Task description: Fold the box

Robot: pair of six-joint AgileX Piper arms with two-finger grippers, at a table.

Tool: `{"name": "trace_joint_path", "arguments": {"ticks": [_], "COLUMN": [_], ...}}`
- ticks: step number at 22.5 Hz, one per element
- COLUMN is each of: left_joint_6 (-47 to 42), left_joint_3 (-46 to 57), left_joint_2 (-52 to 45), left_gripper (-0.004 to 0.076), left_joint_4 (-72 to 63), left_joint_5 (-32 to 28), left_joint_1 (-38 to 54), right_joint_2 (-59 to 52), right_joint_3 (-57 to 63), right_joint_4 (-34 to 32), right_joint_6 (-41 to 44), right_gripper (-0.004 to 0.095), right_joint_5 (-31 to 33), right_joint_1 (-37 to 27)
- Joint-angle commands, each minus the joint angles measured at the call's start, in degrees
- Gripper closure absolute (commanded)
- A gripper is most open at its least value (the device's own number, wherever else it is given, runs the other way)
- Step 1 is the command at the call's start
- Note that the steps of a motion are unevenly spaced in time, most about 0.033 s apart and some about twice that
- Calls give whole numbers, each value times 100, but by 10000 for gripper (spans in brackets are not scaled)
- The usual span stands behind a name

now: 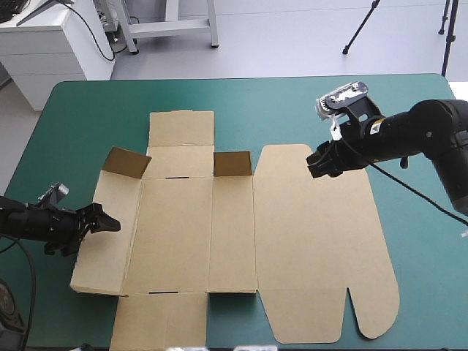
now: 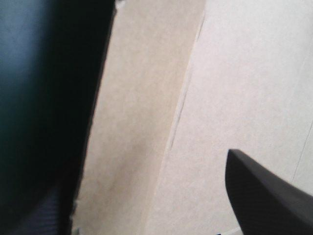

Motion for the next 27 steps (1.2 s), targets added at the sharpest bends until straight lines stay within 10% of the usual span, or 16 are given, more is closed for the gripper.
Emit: {"name": "trace_joint_path", "arguments": {"ticks": [1,27], "left_joint_6": [106,-67], "left_joint_3": [-132,-289], "left_joint_2": [-158,-170], "left_gripper": [204,734], "left_joint_4": [-318,753], "left_joint_5": [507,629], "left_joint_1": [-7,-599], "right_joint_2": [-197,-197], "right_joint_3": [-127,-127], "right_joint_4": [119,78], "right_joint_6": [-49,-49], "right_gripper": [422,427], "right_joint_5": [-267,-263], "right_joint_1": [-35,-35]}}
